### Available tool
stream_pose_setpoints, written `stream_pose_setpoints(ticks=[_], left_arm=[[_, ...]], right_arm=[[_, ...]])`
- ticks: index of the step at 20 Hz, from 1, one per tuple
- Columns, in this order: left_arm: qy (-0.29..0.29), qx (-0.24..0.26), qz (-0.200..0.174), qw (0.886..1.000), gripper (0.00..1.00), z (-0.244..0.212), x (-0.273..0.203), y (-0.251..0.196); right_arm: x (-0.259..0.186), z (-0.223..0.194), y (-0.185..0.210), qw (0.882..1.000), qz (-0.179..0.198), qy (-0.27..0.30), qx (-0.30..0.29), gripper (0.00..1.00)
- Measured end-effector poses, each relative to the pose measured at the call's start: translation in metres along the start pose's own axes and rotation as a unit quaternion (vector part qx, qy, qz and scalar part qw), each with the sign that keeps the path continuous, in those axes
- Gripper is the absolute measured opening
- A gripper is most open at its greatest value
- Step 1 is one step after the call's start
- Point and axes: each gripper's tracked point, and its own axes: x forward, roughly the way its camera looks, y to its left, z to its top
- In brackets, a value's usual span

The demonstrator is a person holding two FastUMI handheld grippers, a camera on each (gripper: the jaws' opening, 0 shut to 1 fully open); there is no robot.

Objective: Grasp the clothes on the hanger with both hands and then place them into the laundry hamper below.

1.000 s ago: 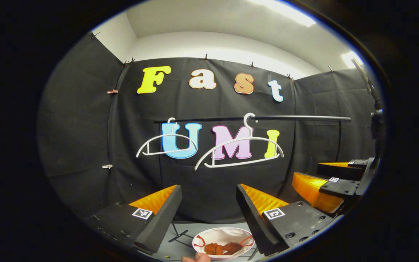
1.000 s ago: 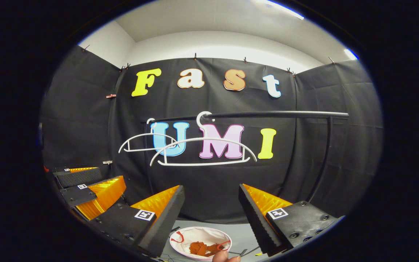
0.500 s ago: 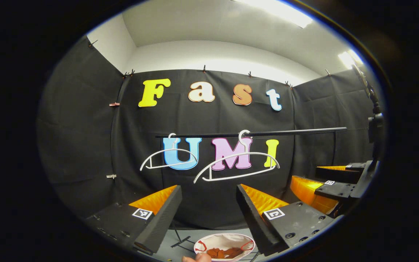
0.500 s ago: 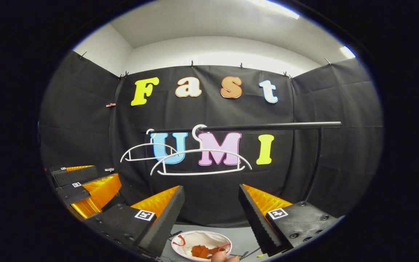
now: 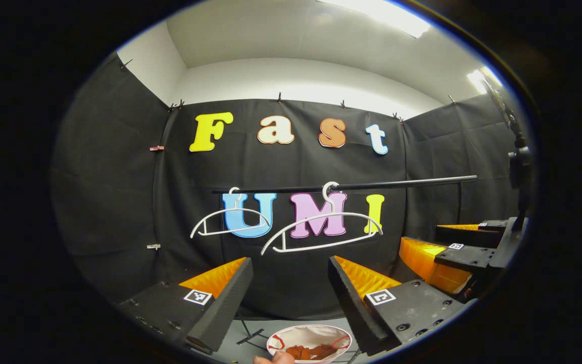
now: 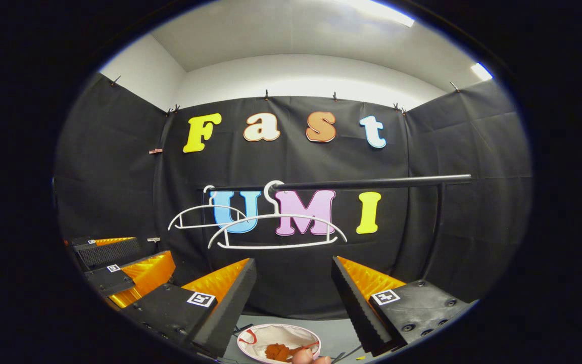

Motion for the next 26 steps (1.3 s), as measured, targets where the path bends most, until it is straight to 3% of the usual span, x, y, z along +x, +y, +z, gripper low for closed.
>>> stream_pose_setpoints(ticks=[2, 8, 22, 26], left_arm=[[0.0, 0.001, 0.001, 1.0, 0.95, 0.0, 0.0022, -0.0003], [-0.001, -0.003, 0.002, 1.0, 0.92, 0.001, 0.0026, 0.001], [0.004, -0.007, 0.001, 1.0, 0.95, -0.0011, 0.0033, 0.0037], [0.003, -0.006, 0.002, 1.0, 0.95, -0.0007, 0.0037, 0.0043]], right_arm=[[0.0014, 0.0007, -0.0002, 1.0, 0.001, -0.002, -0.001, 0.96], [0.003, -0.0002, -0.0009, 1.0, -0.002, -0.005, -0.004, 0.93], [0.0016, -0.0025, -0.0032, 1.0, -0.009, -0.004, -0.005, 0.96], [0.0012, 0.0007, -0.0032, 1.0, -0.009, -0.009, -0.01, 0.93]])
